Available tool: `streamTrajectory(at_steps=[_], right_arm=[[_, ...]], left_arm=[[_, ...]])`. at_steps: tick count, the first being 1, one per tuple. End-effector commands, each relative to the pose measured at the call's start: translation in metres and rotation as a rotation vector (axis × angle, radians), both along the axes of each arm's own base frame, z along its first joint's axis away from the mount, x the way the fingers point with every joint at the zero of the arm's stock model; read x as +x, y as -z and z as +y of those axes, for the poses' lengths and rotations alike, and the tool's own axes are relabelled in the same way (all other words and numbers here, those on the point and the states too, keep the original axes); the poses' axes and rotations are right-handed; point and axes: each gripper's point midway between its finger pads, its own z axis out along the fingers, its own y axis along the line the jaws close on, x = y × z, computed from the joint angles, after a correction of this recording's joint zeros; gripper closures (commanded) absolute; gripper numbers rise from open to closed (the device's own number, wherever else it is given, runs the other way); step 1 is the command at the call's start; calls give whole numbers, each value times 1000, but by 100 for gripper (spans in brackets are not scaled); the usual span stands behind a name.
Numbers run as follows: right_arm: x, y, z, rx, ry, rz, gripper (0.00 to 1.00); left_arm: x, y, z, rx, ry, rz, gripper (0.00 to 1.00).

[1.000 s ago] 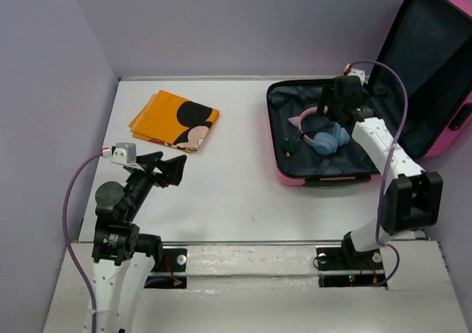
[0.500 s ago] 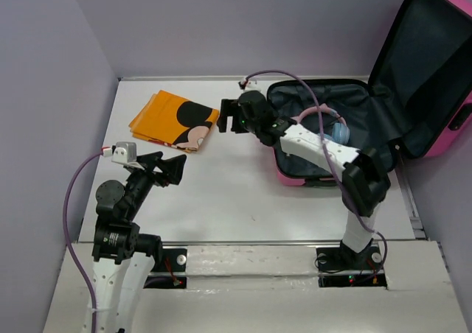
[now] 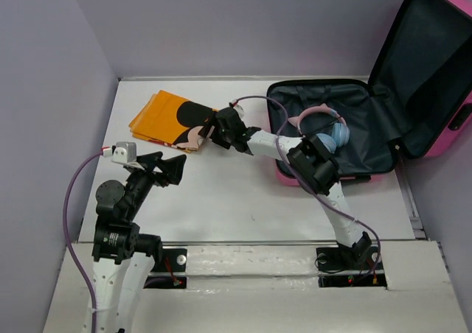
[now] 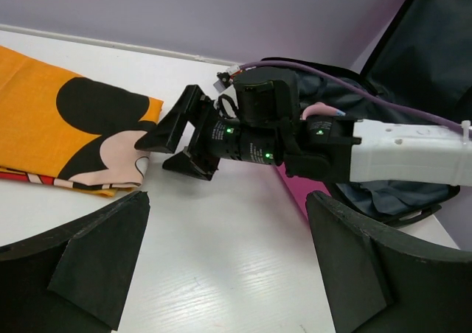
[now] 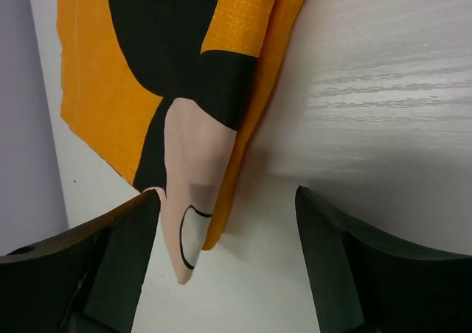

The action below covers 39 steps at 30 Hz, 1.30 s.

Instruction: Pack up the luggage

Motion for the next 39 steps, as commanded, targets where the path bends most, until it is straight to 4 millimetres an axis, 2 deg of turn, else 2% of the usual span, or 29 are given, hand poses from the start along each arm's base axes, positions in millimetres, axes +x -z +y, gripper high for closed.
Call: streamTrajectory(at_steps=[1,2,4,5,7,8,12,14,15,16,17,19,20,21,22,23,25,26,28,29,30,32,33,34,35,36,38,39], right_arm=[[10,-4,32,181,33,54,25],[12,7,38,195,33,76,29],[13,15,44,211,25,99,34],[15,25,48,221,31,118,50],[16,32,51,225,27,127,62],[16,36,51,215,20,125,79],[6,32,39,131,-36,76,93],[-9,31,29,44,-137,30,93],[-25,28,22,18,-199,30,93],[-32,27,17,-23,-245,16,93],[-43,37,2,-126,-311,10,93],[-65,37,-21,-220,-393,7,93],[-73,43,-38,-296,-447,5,93],[-74,32,-51,-313,-461,-4,93],[-82,30,-58,-333,-490,-3,93],[-93,43,-75,-363,-513,28,93],[-101,43,-95,-421,-555,17,93],[-100,44,-96,-428,-548,15,93],[-102,40,-107,-481,-562,-1,93],[-100,39,-110,-496,-553,-10,93],[-100,39,-113,-508,-549,-13,93],[-96,36,-118,-521,-541,-28,93],[-95,34,-118,-520,-542,-37,93],[-94,32,-117,-521,-542,-43,93],[-90,32,-120,-520,-536,-45,93],[-90,30,-119,-516,-538,-50,93],[-90,30,-119,-515,-540,-55,93],[-90,31,-119,-516,-539,-55,93]], left_arm=[[-3,-15,-3,-9,17,-45,1],[-2,-15,-3,-9,17,-43,1],[-2,-14,-3,-9,14,-40,1],[-1,-14,-2,-8,11,-36,1],[1,-13,-2,-8,7,-28,1],[2,-10,-1,-6,4,-17,1],[10,-2,-1,4,-3,25,1],[17,6,-2,10,0,65,1],[20,9,-3,14,3,83,1],[23,13,-3,16,2,106,1],[29,21,-3,21,-1,146,1],[35,29,-3,23,-6,192,2],[41,39,-5,27,-5,235,2],[45,39,-5,25,-3,250,3],[49,43,-6,25,-4,269,3],[53,47,-6,20,-11,292,4],[75,70,1,55,-67,381,7],[76,64,1,54,-67,374,9],[93,83,13,114,-130,459,11],[101,101,23,162,-183,522,12],[110,96,27,179,-210,522,14],[122,104,35,219,-249,561,17],[136,113,40,261,-271,599,19],[146,137,47,307,-305,673,20],[154,142,52,340,-329,696,21],[166,137,54,371,-328,695,24],[177,151,60,427,-340,744,25],[181,171,64,466,-337,796,25]])
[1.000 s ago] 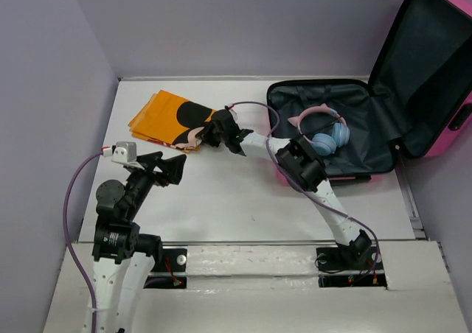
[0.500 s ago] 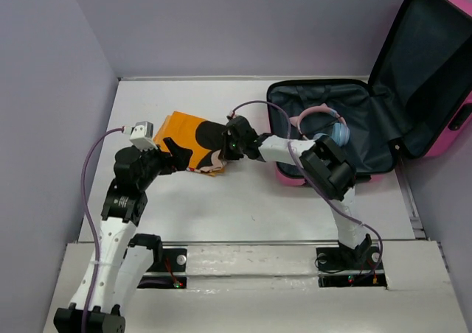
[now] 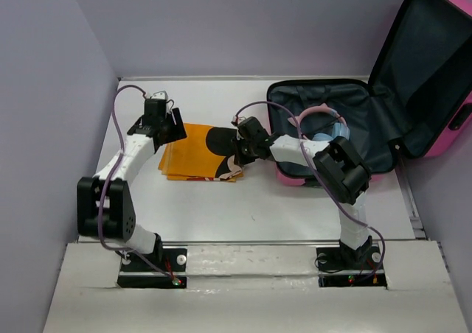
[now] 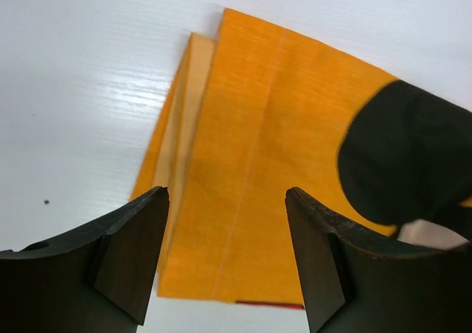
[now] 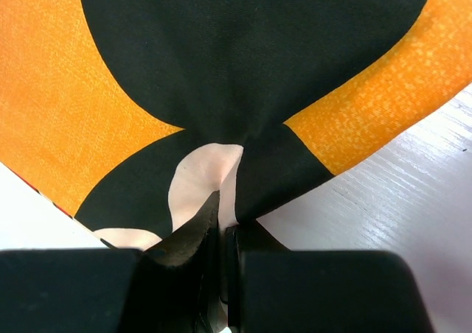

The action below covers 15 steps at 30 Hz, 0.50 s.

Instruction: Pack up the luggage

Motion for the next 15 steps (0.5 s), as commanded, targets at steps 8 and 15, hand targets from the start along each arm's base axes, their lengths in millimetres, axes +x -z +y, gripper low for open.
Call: streamTrajectory(at_steps=[8,15], right_arm=[[-7,-3,-6,7,-47,-9,93],[-9,-1,-3,23,-52,-3,93]], left_arm=[[34,81,41,132,36,262,18],[33,118,22,32,115,336,20]])
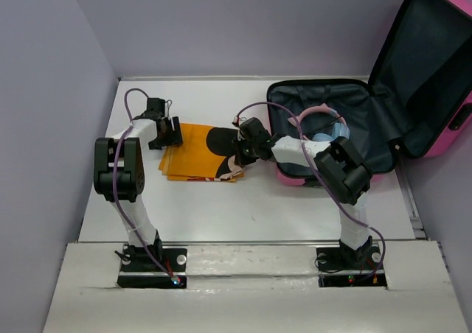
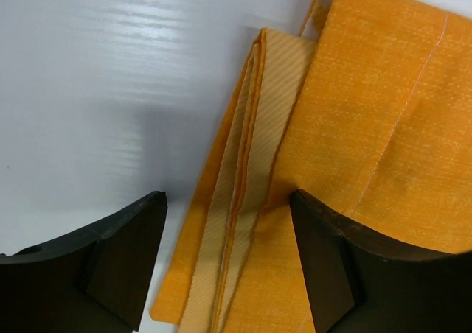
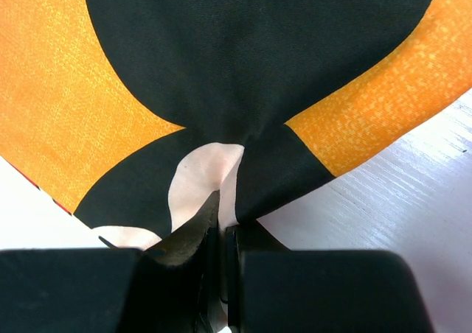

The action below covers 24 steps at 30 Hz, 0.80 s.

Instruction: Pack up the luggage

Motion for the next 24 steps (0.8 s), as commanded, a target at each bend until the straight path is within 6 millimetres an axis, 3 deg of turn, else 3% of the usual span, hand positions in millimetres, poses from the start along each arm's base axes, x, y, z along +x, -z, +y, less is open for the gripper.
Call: streamTrajectory(at_steps=[1,5,6,12,14,15,17,20,24], right_arm=[[-4,-2,-5,0,-15,0,93],[-3,-6,-6,-2,-4,-11,93],[-3,-7,-7,-1,-3,-14,93],[-1,-28,-9,18,14,-51,93],[-1,-36,-9,28,20,-64,93],[-1,-38,-10,31,20,-67,93],[1,-47,-8,49,27,-84,93],[3,-76,-2,114,23,-132,93],[13,-128,-1,172,44,-229,93]], left_arm=[[-1,16,-20,-89,81,51,23],[-17,44,-26,-121,102,135,40],[-18,43,-27,-127,101,140,50],[-34,47,-37,-186,118,179,76],[-35,43,-37,-189,116,172,94],[-35,40,-38,-191,119,169,94],[-29,28,-41,-207,124,133,94],[-12,-29,-53,-269,150,-27,94],[-9,-73,-65,-333,172,-150,94]])
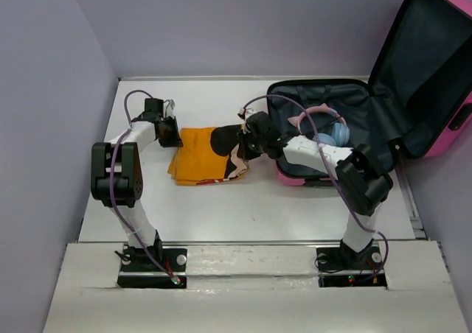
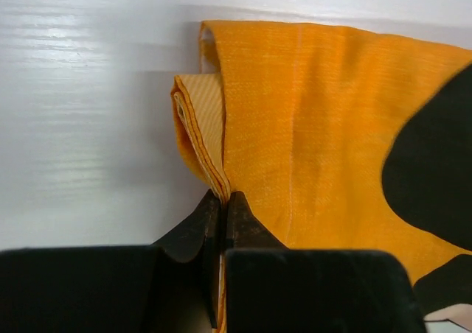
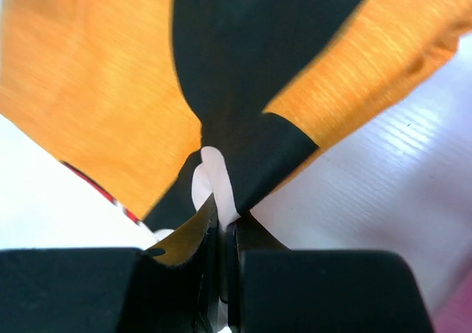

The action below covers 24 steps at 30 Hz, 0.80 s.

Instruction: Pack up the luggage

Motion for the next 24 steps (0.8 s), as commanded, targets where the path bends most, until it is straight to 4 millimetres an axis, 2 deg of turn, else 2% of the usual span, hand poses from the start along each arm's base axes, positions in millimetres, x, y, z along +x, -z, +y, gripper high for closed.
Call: streamTrajectory(at_steps=[1,2,3,4,5,7,8,9,11,12,13,14,15,16,17,18,19,20,21,22,23,24], right_arm=[[24,-96,5,129,43,-204,93],[23,-102,4,132,39,-217,93],[30,-119,0,118,57,-265,93],[31,-136,-3,122,65,-298,93],[41,-154,-14,79,112,-353,93],[50,-177,-30,43,162,-400,93],[58,-192,-46,22,214,-434,93],[65,-207,-63,1,246,-451,93],[68,-232,-90,0,300,-481,93],[70,-242,-104,1,330,-494,93],[77,-248,-132,-10,393,-504,93],[78,-255,-149,-14,433,-516,93],[73,-268,-169,-15,474,-534,93],[73,-265,-185,-34,508,-527,93],[72,-265,-202,-51,547,-524,93],[74,-262,-233,-80,626,-513,93],[68,-268,-251,-82,670,-524,93],[67,-255,-281,-117,745,-501,93],[62,-251,-283,-119,754,-494,93],[58,-249,-309,-125,826,-486,93],[56,-227,-332,-145,884,-437,93],[54,-216,-339,-151,900,-411,93]], left_arm=[[-6,-64,-24,-133,32,-131,94],[-6,-70,-27,-156,38,-148,94],[-8,-83,-35,-192,57,-180,94],[-8,-88,-37,-213,61,-202,94],[-10,-104,-46,-263,72,-229,94],[-8,-125,-60,-308,95,-282,94],[-6,-138,-69,-327,109,-311,94],[-5,-166,-93,-370,147,-368,94],[-4,-196,-122,-419,188,-428,94],[-5,-230,-157,-483,242,-493,94],[-5,-245,-175,-514,264,-518,94],[-5,-260,-192,-548,287,-540,94],[2,-264,-212,-584,296,-538,94],[-3,-299,-243,-630,357,-592,94],[-1,-310,-259,-649,380,-605,94],[10,-294,-280,-654,394,-563,94],[13,-297,-297,-672,416,-561,94],[20,-304,-328,-712,447,-558,94],[12,-333,-337,-748,472,-600,94],[24,-306,-360,-749,485,-549,93],[32,-303,-387,-778,512,-539,81],[35,-293,-395,-769,511,-496,66]])
